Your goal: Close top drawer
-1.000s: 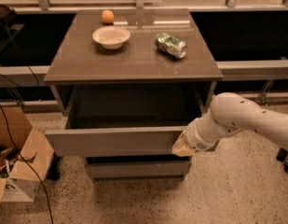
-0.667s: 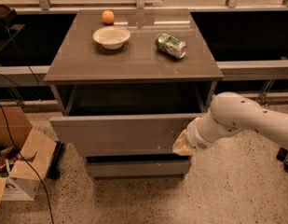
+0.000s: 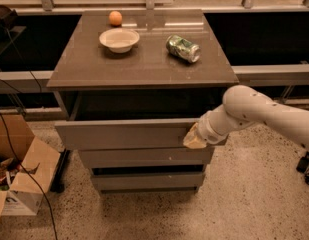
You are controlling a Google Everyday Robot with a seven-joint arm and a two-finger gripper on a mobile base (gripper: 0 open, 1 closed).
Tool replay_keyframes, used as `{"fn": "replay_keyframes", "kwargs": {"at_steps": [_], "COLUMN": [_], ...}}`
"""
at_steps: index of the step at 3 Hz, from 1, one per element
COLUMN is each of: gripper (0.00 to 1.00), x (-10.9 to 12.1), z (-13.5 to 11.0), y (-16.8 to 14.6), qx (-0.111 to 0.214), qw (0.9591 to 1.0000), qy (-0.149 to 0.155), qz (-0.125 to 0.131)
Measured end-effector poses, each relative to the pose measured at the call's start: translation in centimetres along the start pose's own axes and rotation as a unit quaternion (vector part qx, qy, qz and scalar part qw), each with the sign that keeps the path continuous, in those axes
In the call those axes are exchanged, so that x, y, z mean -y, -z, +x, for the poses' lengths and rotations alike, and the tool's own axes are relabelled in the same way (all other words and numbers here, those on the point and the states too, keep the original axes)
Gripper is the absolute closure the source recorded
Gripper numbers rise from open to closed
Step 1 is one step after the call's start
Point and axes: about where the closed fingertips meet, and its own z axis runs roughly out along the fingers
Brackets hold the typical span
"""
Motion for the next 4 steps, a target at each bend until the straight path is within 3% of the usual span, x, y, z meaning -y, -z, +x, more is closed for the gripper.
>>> {"fn": "replay_keyframes", "kwargs": {"at_steps": [1, 3, 4], "gripper": [1.0, 0.55, 0.33], "x": [0.0, 2.2, 3.0], "z": [0.0, -0.5, -0.6], "y": [0.0, -0.7, -0.8], "qx": [0.0, -0.016, -0.01], "qw": [1.0, 0.9984, 0.9978], "qy": [0.0, 0.026, 0.028], "qz": [0.0, 0.048, 0.06]}}
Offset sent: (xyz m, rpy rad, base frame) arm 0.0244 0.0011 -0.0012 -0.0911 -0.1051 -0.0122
